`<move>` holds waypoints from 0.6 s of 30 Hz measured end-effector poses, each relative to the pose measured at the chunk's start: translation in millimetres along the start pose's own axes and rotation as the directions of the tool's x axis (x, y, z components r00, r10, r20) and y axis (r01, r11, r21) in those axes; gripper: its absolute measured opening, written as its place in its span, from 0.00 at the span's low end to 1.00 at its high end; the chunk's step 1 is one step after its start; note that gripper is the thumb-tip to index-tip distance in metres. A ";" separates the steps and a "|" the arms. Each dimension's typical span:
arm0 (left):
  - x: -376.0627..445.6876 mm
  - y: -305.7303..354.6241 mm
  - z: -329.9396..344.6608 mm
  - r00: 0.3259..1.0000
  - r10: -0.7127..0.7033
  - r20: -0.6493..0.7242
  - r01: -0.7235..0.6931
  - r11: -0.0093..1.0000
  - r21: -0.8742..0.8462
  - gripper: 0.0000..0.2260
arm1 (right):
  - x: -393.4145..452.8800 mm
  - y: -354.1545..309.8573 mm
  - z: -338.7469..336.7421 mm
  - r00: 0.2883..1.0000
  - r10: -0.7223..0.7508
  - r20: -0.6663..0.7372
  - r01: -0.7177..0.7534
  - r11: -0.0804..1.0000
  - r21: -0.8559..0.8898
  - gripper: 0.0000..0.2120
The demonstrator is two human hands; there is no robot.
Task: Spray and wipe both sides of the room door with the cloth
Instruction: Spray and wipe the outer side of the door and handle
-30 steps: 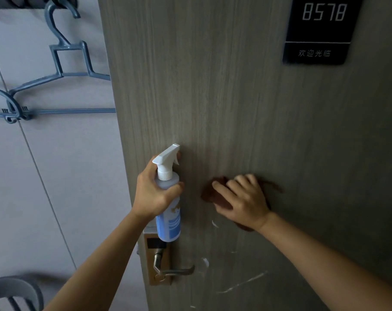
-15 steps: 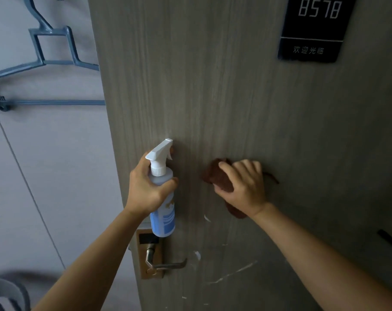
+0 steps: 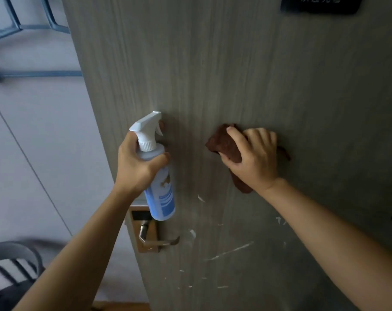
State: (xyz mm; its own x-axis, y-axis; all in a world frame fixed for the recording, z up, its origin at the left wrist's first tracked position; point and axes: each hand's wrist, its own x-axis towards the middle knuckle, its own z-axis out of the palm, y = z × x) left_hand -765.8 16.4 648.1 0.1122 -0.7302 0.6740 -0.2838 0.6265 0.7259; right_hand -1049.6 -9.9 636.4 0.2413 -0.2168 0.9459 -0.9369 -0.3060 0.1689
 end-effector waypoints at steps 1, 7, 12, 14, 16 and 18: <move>-0.8 1.1 1.7 1.000 0.012 -0.022 -0.012 1.000 -0.004 0.20 | -1.2 -0.2 0.9 1.000 0.002 -0.016 -0.002 1.000 -0.003 0.23; -21.7 1.0 20.8 0.998 0.048 -0.027 -0.049 0.998 -0.029 0.22 | -8.2 -6.8 6.8 0.999 0.049 0.015 -0.048 0.998 -0.043 0.26; -36.7 -8.4 29.9 1.000 -0.012 -0.002 0.012 0.998 -0.056 0.20 | -13.2 -8.4 12.0 0.999 0.035 -0.002 -0.035 0.995 -0.098 0.26; -38.7 -12.2 31.8 1.000 -0.024 0.012 0.025 0.999 -0.046 0.20 | -11.6 -8.5 14.0 1.000 0.025 -0.014 -0.027 0.995 -0.095 0.26; -41.3 -17.1 32.3 0.999 -0.024 0.031 0.025 0.999 -0.048 0.20 | -13.0 -8.7 14.6 0.999 0.025 -0.035 -0.028 0.995 -0.092 0.26; -47.8 -24.3 33.9 0.999 0.008 0.049 -0.005 0.998 -0.062 0.20 | -18.0 -9.9 16.1 0.998 0.019 -0.056 -0.024 0.996 -0.089 0.26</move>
State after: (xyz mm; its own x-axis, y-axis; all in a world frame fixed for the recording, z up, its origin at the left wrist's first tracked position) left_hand -796.5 26.8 593.6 0.0630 -0.7377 0.6722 -0.2251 0.6457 0.7297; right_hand -1040.7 -17.9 613.3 0.2088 -0.1700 0.9631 -0.9612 -0.2173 0.1700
